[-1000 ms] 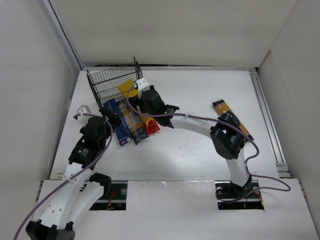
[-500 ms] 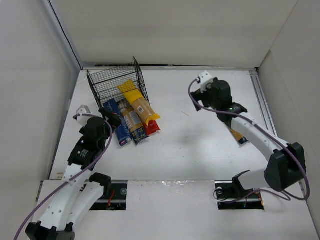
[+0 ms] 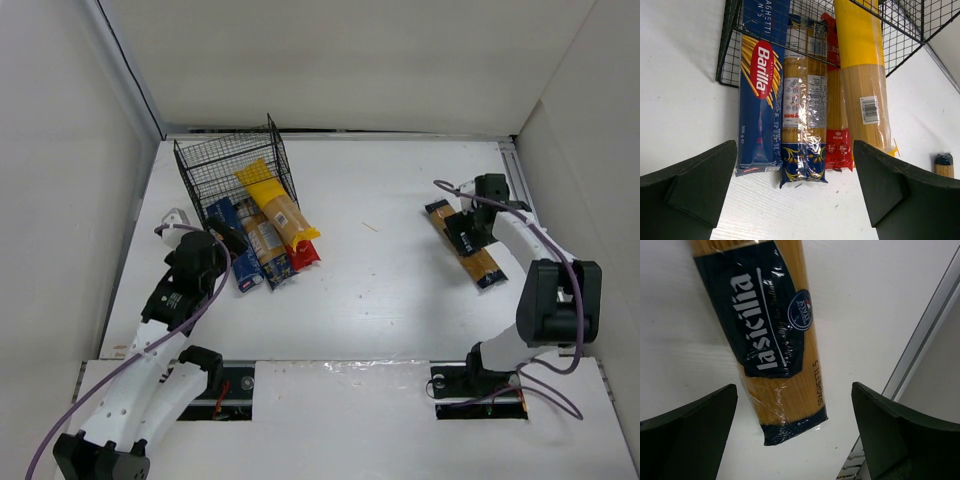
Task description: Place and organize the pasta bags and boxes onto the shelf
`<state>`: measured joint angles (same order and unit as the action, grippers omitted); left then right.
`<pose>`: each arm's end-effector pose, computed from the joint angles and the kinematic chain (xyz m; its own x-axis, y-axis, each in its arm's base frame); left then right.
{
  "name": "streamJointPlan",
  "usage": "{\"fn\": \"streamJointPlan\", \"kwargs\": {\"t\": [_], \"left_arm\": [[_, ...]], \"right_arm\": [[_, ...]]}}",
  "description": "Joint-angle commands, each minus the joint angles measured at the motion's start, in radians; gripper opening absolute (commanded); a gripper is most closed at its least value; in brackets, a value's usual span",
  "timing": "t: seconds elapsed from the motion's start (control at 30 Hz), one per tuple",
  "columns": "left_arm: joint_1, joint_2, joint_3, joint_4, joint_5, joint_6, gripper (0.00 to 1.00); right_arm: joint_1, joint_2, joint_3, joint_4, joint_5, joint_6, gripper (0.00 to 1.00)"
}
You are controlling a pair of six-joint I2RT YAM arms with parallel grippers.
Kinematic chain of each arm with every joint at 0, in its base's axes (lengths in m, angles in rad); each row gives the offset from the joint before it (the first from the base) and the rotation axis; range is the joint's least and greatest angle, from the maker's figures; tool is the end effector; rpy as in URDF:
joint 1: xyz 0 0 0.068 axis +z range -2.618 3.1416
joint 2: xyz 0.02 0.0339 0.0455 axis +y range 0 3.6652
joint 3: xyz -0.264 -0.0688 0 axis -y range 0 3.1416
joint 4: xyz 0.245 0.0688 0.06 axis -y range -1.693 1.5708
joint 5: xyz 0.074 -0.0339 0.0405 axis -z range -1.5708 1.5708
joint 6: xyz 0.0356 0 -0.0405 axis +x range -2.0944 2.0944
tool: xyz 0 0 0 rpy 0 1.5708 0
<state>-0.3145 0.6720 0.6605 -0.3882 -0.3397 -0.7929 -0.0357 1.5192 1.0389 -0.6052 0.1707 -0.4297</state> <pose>0.1541 -0.0376 0.2932 -0.2595 -0.6219 -0.7388 -0.2638 0.7816 -0.5652 0.3019 -0.0168 0.2207 -0.8513 -0.3804 -0.3615 -0.2643 0.9059 -0.3309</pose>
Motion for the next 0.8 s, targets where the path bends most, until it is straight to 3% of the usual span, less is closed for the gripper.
{"fn": "streamJointPlan", "kwargs": {"t": [0.0, 0.5, 0.6, 0.7, 0.73, 0.77], "left_arm": [[-0.001, 0.009, -0.009, 0.037, 0.007, 0.021, 1.00], [-0.001, -0.003, -0.029, 0.048, 0.008, 0.012, 1.00], [-0.001, -0.003, -0.029, 0.038, -0.001, 0.012, 1.00], [-0.001, -0.003, -0.029, 0.038, -0.001, 0.012, 1.00], [-0.001, -0.003, -0.019, 0.038, -0.011, 0.012, 1.00], [-0.001, -0.003, -0.019, 0.038, -0.012, 0.012, 1.00]], "right_arm": [[-0.059, 0.044, 0.043, -0.005, 0.016, -0.012, 1.00], [-0.145, 0.211, 0.018, 0.065, -0.206, -0.064, 0.97], [-0.145, 0.246, 0.018, 0.085, -0.260, -0.087, 0.87], [-0.156, 0.256, 0.018, 0.107, -0.327, -0.098, 0.64], [-0.156, 0.256, 0.018, 0.107, -0.342, -0.098, 0.55], [-0.156, 0.256, 0.018, 0.116, -0.374, -0.109, 0.33]]}}
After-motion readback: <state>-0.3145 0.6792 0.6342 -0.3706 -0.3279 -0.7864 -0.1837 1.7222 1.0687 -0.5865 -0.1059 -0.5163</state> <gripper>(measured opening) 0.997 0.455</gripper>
